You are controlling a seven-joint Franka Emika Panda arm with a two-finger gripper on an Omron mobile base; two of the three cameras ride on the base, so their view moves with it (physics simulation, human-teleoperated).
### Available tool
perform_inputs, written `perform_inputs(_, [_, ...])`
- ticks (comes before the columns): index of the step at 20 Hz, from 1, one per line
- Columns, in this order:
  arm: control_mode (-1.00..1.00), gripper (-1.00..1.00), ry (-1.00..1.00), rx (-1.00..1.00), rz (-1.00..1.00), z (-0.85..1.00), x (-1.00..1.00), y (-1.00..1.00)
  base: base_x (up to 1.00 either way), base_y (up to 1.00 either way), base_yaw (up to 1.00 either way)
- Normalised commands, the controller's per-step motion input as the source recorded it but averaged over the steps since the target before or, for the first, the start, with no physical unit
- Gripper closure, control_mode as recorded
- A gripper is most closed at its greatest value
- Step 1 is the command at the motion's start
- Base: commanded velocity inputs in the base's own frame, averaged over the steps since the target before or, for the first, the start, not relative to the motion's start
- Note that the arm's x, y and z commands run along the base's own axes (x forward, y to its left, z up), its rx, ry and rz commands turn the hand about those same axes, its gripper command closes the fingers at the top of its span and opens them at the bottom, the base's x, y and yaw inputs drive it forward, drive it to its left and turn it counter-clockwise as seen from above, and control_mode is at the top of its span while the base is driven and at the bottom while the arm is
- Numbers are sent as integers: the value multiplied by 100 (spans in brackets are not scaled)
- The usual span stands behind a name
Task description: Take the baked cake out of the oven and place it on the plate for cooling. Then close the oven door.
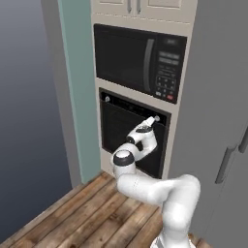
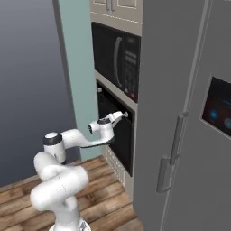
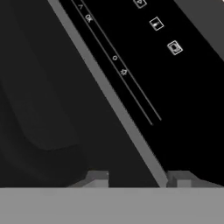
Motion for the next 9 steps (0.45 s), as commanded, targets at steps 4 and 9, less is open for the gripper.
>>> perform_inputs(4, [-100,-100,-6,0,-2,-100,100,-100,0,0,0])
perform_inputs(9, [-100,-100,14,1,-15,-84,85,-58,0,0,0])
